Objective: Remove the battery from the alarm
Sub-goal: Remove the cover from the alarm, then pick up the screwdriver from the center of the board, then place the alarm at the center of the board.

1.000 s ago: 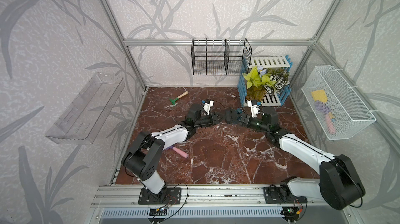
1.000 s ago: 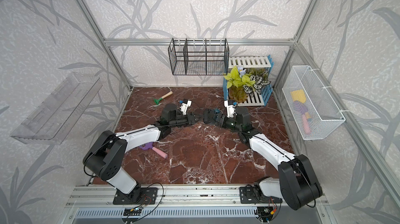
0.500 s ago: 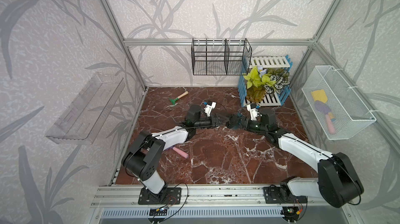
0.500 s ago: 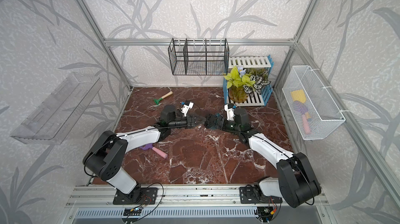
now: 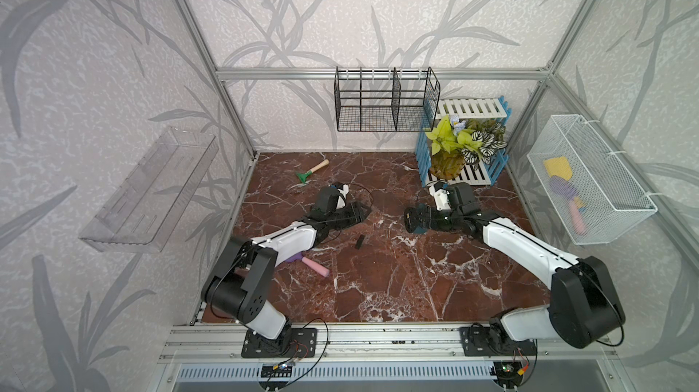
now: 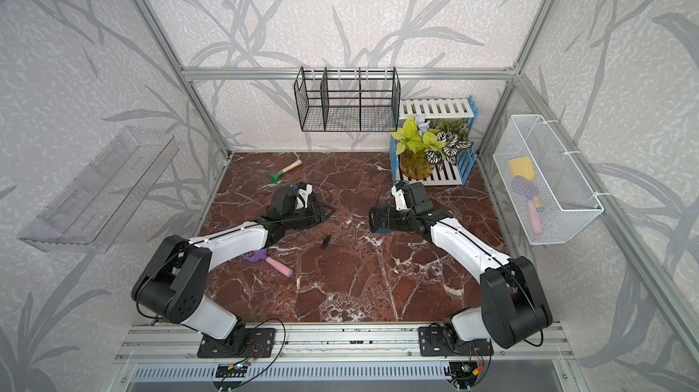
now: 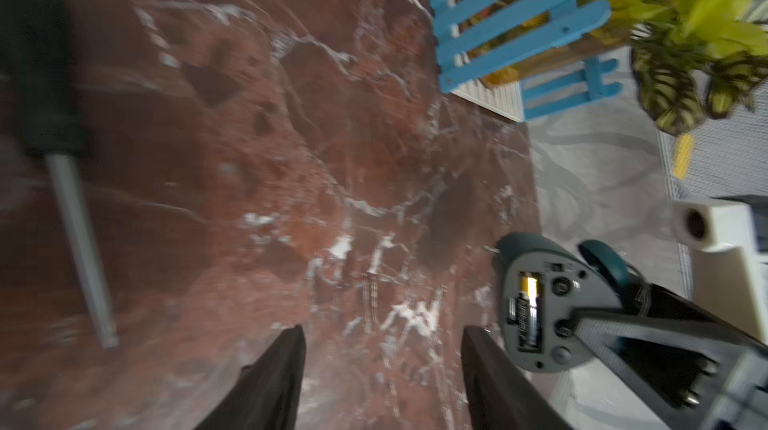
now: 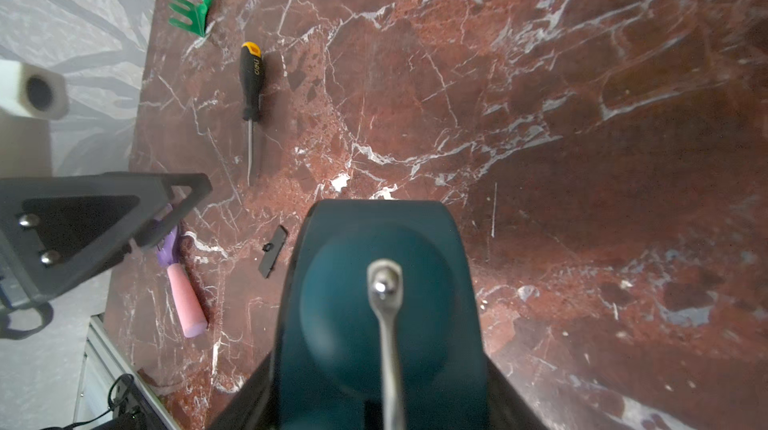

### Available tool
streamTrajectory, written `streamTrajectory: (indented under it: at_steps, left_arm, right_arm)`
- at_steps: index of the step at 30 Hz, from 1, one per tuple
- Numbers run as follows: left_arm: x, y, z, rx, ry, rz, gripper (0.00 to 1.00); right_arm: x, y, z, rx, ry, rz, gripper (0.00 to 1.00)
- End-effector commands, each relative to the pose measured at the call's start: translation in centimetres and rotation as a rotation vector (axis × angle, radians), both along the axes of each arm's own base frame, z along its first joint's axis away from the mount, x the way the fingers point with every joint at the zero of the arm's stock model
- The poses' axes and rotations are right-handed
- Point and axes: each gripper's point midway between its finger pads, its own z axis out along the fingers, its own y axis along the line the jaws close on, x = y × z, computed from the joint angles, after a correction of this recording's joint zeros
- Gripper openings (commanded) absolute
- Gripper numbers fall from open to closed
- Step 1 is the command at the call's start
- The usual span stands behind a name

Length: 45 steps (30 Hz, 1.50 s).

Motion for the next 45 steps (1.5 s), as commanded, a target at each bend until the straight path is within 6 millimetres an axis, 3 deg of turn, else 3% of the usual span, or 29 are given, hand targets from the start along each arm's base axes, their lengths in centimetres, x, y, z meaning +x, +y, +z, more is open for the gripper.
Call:
streamTrajectory:
  at_steps: [1,5,9,13,17,27,34,37,42,45]
  left_arm:
    - [0.7,6.2,-1.2,0.324,-0.047,0.159,0.67]
    - [3.3,8.3,-2.2,0.444,0.003,0.161,0.66]
    - [6.8,8.5,-3.9,0.574,0.088,0.144,0.64]
    - [9.7,8.9,-4.4,0.672,0.135,0.158,0.63]
    - [11.0,8.3,-5.3,0.728,0.23,0.098,0.63]
    - [12.9,7.2,-7.8,0.778,0.353,0.024,0.55]
    - [12.8,6.3,-9.8,0.745,0.41,-0.005,0.41]
    - [12.4,6.4,-10.4,0.746,0.431,-0.013,0.39]
    - [11.8,5.9,-9.8,0.703,0.44,-0.029,0.23]
    - [11.7,4.9,-7.6,0.631,0.398,-0.034,0.13]
  right_arm:
    - [-1.3,2.5,1.4,0.099,0.006,0.167,0.35]
    - [-1.4,3.6,1.2,0.191,0.064,0.228,0.35]
    - [-1.2,3.7,0.3,0.243,0.134,0.231,0.35]
    - [-1.3,3.6,-0.1,0.229,0.164,0.248,0.35]
    - [-1.4,3.0,-0.2,0.197,0.171,0.234,0.34]
    - [-0.9,2.4,0.7,0.209,0.134,0.208,0.34]
    - [-0.8,2.0,1.3,0.217,0.106,0.194,0.34]
    - [-1.0,1.9,0.9,0.219,0.116,0.191,0.34]
    - [-1.3,2.2,-0.8,0.288,0.189,0.186,0.36]
    - [-1.9,2.8,-2.1,0.35,0.245,0.21,0.39]
